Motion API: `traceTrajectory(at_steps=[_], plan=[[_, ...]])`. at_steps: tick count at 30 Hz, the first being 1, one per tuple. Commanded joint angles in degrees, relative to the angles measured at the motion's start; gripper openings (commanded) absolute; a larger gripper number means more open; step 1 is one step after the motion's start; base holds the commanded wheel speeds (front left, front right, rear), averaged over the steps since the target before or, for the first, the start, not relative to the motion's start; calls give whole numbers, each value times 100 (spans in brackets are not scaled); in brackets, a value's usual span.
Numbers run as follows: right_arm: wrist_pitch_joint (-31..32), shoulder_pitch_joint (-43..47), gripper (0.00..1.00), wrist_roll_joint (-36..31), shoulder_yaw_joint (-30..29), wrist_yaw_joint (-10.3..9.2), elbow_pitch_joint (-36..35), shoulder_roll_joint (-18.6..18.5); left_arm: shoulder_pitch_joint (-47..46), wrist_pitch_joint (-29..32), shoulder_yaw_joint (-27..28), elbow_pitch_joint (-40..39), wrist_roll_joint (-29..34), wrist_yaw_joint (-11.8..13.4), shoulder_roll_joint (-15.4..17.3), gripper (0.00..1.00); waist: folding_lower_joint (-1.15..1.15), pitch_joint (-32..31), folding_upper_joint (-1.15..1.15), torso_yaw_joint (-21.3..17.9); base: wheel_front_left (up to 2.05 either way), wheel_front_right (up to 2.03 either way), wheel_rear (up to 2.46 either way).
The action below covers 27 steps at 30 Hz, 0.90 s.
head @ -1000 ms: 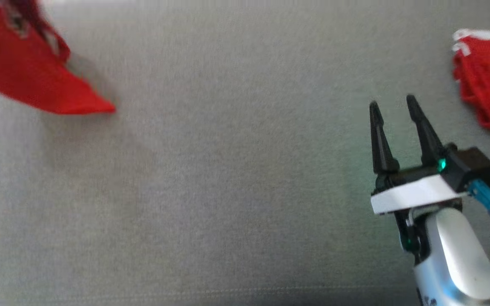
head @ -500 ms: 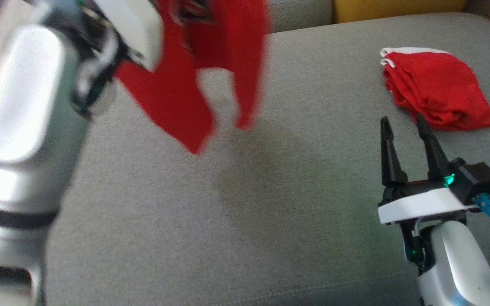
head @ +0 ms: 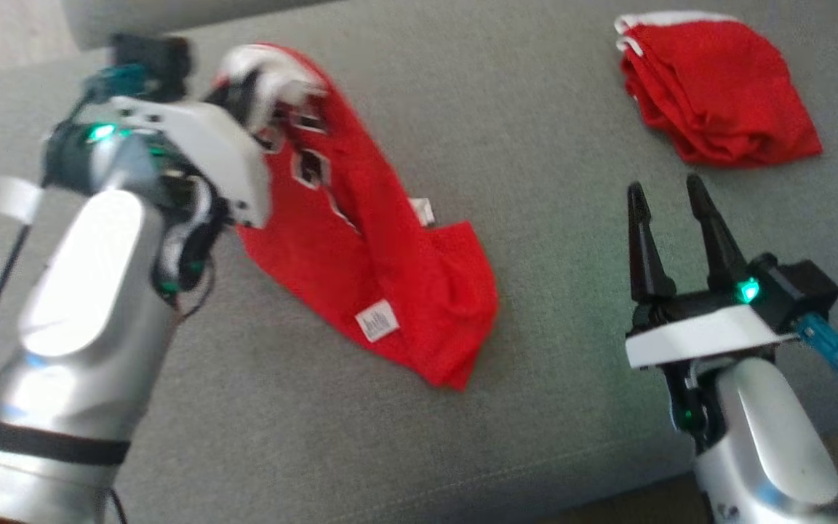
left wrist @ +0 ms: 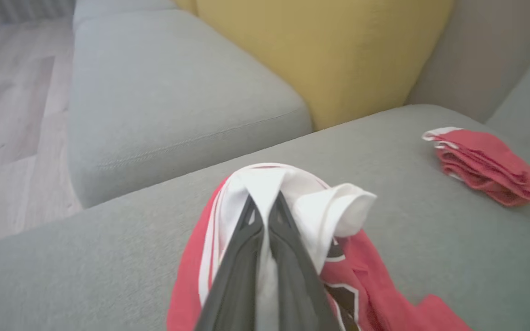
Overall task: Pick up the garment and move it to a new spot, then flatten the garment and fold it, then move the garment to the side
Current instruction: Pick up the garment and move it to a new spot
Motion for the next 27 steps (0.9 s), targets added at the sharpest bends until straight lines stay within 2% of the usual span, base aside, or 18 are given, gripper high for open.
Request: traceTrajectory(at_steps=[1, 6, 10, 11, 12, 20, 27], plan=[[-66, -228, 100, 41, 142, 37, -168, -8, -351, -82, 293, -141, 26, 38, 239, 0, 0, 205, 0, -169, 0, 0, 0], [-88, -338, 100, 88, 231, 37, -101, -8, -473, -519, 617, 674, -11, 182, 436, 0, 0, 427, 0, -261, 0, 0, 0], [-93, -392, 100, 108, 284, 37, -80, -8, -474, -806, 769, 1245, -106, 163, 509, 1, 0, 496, 0, -260, 0, 0, 0], [-94, -398, 100, 107, 300, 37, -85, -8, -461, -869, 787, 1360, -134, 138, 509, 57, 0, 499, 0, -248, 0, 0, 0], [-94, -397, 100, 104, 311, 37, -88, -8, -446, -934, 792, 1460, -155, 101, 503, 100, 0, 493, 0, -225, 0, 0, 0], [-95, -289, 100, 26, 358, 37, -48, -8, -453, -1649, 782, 1849, -257, -373, 521, 100, 0, 170, 0, 78, 0, 0, 0], [-96, -33, 100, -80, 329, 37, 77, -8, 131, -2417, 766, 1365, -337, -457, 338, 100, 0, -399, 0, 456, 0, 0, 0]])
